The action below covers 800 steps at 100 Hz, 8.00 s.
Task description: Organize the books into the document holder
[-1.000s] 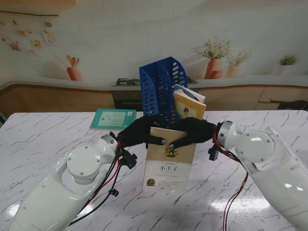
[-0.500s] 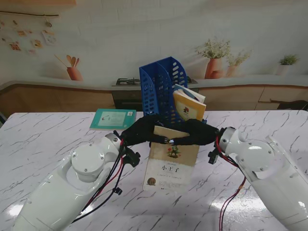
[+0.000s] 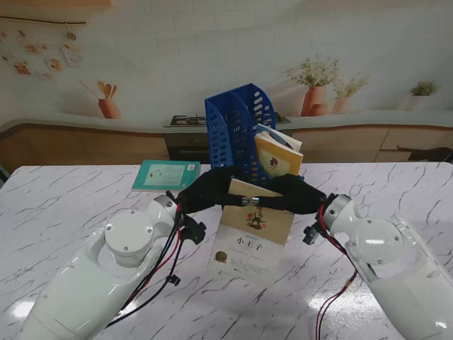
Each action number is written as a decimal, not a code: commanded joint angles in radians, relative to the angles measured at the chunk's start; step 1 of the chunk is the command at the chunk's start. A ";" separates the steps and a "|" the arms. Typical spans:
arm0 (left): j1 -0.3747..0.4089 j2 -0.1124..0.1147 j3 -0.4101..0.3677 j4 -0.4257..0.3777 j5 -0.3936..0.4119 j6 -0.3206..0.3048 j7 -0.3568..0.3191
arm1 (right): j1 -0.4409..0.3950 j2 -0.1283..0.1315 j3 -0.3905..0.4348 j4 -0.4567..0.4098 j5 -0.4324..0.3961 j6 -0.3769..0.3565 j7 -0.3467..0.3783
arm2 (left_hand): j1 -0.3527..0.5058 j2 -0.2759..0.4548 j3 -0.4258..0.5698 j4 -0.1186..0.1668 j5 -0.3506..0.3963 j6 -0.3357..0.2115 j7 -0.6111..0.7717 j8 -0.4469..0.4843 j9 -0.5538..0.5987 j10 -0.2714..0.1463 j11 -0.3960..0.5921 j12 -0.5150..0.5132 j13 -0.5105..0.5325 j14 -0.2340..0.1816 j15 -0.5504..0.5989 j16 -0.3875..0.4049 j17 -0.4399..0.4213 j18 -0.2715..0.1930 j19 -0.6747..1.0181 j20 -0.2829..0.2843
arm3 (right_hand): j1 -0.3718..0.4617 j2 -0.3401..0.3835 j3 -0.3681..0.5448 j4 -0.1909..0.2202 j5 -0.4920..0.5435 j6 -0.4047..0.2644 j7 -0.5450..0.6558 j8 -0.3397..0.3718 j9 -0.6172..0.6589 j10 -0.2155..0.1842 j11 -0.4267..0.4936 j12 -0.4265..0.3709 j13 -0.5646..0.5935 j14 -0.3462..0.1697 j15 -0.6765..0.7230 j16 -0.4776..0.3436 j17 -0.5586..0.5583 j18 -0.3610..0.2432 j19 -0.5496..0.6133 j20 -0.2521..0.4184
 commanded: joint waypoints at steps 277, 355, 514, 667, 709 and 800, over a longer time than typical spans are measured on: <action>0.207 0.038 -0.226 -0.093 0.164 0.130 -0.047 | 0.479 -0.108 -0.122 0.392 -0.364 0.287 -0.458 | -0.163 0.129 -0.097 0.056 -0.033 0.023 -0.498 -0.205 -0.457 -0.008 -0.016 -0.377 -0.473 0.051 -0.540 -0.275 -0.661 0.034 -0.674 -0.035 | -0.034 0.043 0.145 0.087 0.119 0.127 0.256 0.013 0.139 -0.047 0.037 0.001 -0.014 -0.238 0.054 0.049 0.061 -0.373 0.282 0.051; 0.192 0.044 -0.235 -0.072 0.164 0.144 -0.074 | 0.634 -0.155 -0.327 0.708 -0.429 0.144 -0.692 | -0.171 0.136 -0.094 0.053 -0.034 0.027 -0.499 -0.206 -0.460 -0.005 -0.015 -0.378 -0.476 0.050 -0.539 -0.275 -0.662 0.022 -0.681 -0.032 | -0.057 0.068 0.122 0.088 0.091 0.091 0.284 0.002 0.125 -0.080 0.043 0.000 -0.012 -0.267 0.034 0.047 0.061 -0.412 0.282 0.026; 0.185 0.045 -0.227 -0.053 0.156 0.130 -0.087 | 0.515 -0.128 -0.402 0.695 -0.614 0.244 -0.795 | -0.164 0.157 -0.114 0.056 -0.031 0.030 -0.499 -0.206 -0.462 0.001 -0.014 -0.379 -0.470 0.051 -0.534 -0.272 -0.664 0.021 -0.682 -0.031 | 0.027 -0.188 0.040 -0.083 -0.059 -0.159 0.090 -0.177 -0.062 0.007 -0.241 -0.159 -0.016 -0.063 -0.252 -0.199 0.032 -0.387 0.246 -0.263; 0.172 0.044 -0.223 0.016 0.179 0.089 -0.081 | 0.004 -0.098 -0.068 0.144 -0.534 0.161 -0.650 | -0.174 0.159 -0.111 0.053 -0.040 -0.017 -0.400 -0.135 -0.426 -0.038 0.017 -0.346 -0.451 0.022 -0.519 -0.259 -0.671 0.017 -0.696 -0.025 | -0.013 -0.018 -0.243 0.031 -0.316 0.002 -0.525 -0.381 -0.501 0.114 -0.760 -0.491 -0.512 0.154 -1.314 -0.528 -0.895 0.083 -0.661 -0.282; 0.157 0.043 -0.218 0.032 0.183 0.078 -0.076 | -0.220 -0.096 0.039 -0.025 -0.419 0.105 -0.584 | -0.190 0.160 -0.120 0.050 -0.045 -0.025 -0.419 -0.142 -0.444 -0.038 -0.003 -0.357 -0.473 0.005 -0.548 -0.274 -0.673 0.007 -0.724 -0.036 | 0.004 -0.003 -0.286 0.035 -0.321 0.006 -0.531 -0.384 -0.521 0.121 -0.782 -0.491 -0.532 0.161 -1.326 -0.526 -0.911 0.108 -0.700 -0.275; -0.044 0.059 -0.162 0.324 0.483 -0.089 -0.049 | -0.333 -0.088 0.085 -0.075 -0.243 0.096 -0.453 | -0.247 0.267 -0.203 0.046 -0.076 -0.014 -0.464 -0.188 -0.500 -0.039 -0.036 -0.409 -0.570 -0.157 -0.601 -0.399 -0.614 -0.235 -1.087 -0.275 | 0.035 0.035 -0.351 0.041 -0.362 0.036 -0.572 -0.414 -0.572 0.121 -0.868 -0.550 -0.636 0.159 -1.441 -0.619 -1.025 0.105 -0.845 -0.391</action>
